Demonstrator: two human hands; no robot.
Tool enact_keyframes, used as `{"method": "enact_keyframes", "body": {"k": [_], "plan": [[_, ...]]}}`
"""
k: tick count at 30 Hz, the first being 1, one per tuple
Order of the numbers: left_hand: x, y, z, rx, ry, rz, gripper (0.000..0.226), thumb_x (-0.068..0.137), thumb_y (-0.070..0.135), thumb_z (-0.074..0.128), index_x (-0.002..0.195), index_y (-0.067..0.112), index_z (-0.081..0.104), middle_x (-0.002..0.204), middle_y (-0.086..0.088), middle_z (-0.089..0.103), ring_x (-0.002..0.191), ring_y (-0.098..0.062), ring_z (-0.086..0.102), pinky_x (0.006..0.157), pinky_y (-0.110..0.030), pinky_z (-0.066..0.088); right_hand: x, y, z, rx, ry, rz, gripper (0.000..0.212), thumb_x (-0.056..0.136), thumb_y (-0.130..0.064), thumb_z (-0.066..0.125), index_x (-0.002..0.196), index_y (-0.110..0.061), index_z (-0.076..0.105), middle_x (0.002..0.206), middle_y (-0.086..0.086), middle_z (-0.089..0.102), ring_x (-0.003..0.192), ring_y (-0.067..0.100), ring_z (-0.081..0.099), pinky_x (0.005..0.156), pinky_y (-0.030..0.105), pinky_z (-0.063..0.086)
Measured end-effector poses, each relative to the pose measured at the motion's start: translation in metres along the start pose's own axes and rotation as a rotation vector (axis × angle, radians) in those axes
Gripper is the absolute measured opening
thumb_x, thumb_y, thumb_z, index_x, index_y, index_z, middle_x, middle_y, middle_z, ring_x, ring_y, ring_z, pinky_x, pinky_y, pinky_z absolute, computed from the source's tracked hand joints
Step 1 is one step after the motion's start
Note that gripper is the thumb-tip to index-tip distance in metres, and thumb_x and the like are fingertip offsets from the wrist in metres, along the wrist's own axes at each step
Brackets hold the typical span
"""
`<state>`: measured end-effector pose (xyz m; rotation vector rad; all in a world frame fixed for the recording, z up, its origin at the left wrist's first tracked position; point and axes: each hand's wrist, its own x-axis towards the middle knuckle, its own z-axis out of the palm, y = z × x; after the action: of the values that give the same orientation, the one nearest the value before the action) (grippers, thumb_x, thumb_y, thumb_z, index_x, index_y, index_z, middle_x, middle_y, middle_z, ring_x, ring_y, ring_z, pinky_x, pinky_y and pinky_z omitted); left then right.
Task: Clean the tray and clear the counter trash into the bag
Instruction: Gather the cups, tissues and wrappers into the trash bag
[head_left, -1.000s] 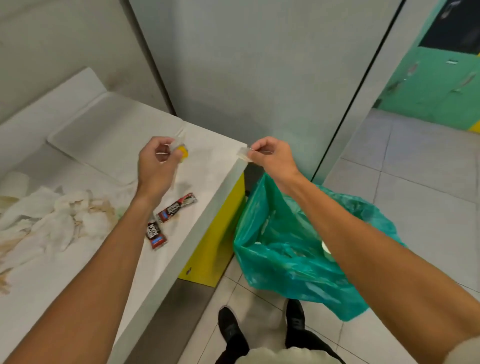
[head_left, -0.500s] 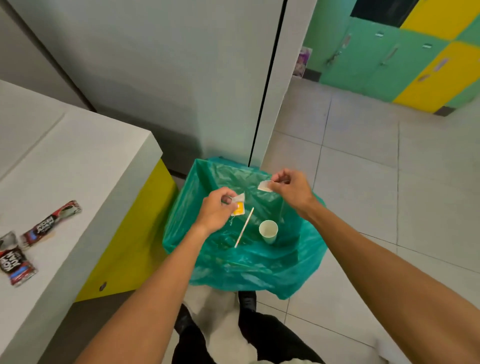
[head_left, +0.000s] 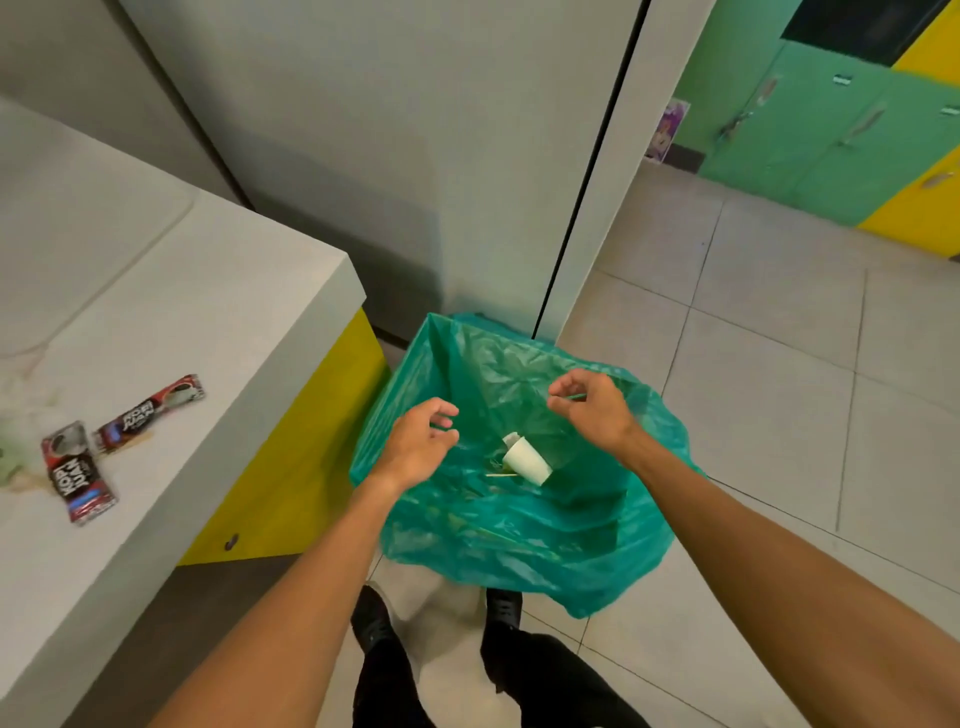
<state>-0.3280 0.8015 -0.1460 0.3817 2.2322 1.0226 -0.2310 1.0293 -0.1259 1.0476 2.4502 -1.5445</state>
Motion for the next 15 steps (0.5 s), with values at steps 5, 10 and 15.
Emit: {"method": "enact_keyframes", "body": {"k": [5, 10, 15], "plan": [[-0.029, 0.003, -0.060, 0.008, 0.129, 0.151, 0.020, 0.088, 0.007, 0.066, 0.102, 0.021, 0.064, 0.100, 0.001, 0.066, 0.087, -0.013, 0.064, 0.079, -0.022, 0.052, -0.004, -0.058, 0.036, 0.018, -0.090, -0.140, 0.016, 0.085, -0.001, 0.070, 0.082, -0.015, 0.064, 0.078, -0.003, 0.063, 0.070, 0.006, 0.056, 0.069, 0.022, 0.044], [-0.068, 0.006, -0.137, -0.010, 0.274, 0.250, 0.018, 0.090, 0.009, 0.064, 0.104, 0.020, 0.067, 0.098, 0.007, 0.066, 0.085, -0.004, 0.062, 0.075, -0.010, 0.046, -0.014, -0.134, 0.092, 0.043, -0.154, -0.315, 0.007, 0.087, -0.005, 0.069, 0.091, -0.011, 0.067, 0.084, 0.000, 0.065, 0.065, -0.003, 0.055, 0.065, 0.012, 0.043], [-0.112, -0.010, -0.223, 0.001, 0.495, 0.268, 0.015, 0.092, 0.009, 0.064, 0.104, 0.015, 0.069, 0.098, 0.005, 0.067, 0.081, 0.000, 0.062, 0.070, -0.007, 0.045, -0.031, -0.215, 0.155, 0.079, -0.278, -0.488, 0.011, 0.088, -0.010, 0.069, 0.089, -0.021, 0.067, 0.089, -0.001, 0.068, 0.075, 0.011, 0.062, 0.071, 0.022, 0.052]]}}
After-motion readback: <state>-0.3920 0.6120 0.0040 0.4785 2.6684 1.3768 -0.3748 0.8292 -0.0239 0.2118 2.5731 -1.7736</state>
